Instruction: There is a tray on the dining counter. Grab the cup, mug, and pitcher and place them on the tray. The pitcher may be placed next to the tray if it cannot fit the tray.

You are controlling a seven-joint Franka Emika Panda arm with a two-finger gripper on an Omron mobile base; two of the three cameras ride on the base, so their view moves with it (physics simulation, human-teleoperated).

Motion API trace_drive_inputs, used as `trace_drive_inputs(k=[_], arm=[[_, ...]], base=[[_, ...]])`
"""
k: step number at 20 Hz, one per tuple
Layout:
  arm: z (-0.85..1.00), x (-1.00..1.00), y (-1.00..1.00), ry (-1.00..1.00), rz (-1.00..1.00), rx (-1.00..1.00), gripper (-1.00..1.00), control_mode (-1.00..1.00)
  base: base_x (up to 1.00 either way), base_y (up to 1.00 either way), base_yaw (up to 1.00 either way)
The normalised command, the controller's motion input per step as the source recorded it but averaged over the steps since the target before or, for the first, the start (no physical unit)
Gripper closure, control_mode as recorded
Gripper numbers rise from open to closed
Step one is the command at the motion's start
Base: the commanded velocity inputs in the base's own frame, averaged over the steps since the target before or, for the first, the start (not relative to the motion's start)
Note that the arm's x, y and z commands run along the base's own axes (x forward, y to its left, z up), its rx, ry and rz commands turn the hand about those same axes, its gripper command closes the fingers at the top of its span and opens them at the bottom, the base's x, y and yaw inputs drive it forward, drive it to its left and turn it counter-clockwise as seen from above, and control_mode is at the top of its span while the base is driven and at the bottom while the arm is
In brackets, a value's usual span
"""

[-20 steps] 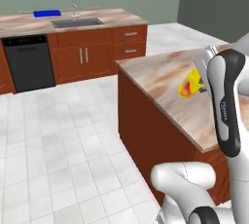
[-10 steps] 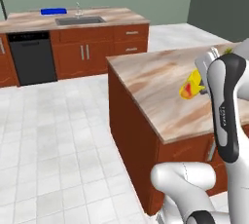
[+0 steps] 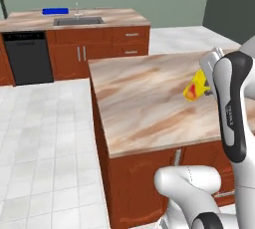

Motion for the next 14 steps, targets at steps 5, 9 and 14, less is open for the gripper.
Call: trace_drive_inputs(k=[5,9,14], arm=[[0.0,0.0,0.0,0.0,0.0,0.0,1.0,1.0],[0.0,0.0,0.0,0.0,0.0,0.0,1.0,1.0],[0.0,0.0,0.0,0.0,0.0,0.0,1.0,1.0]], base=[[-0.05,-1.0,0.0],[-0.03,-1.0,-0.04],[0.0,-1.0,-0.08]])
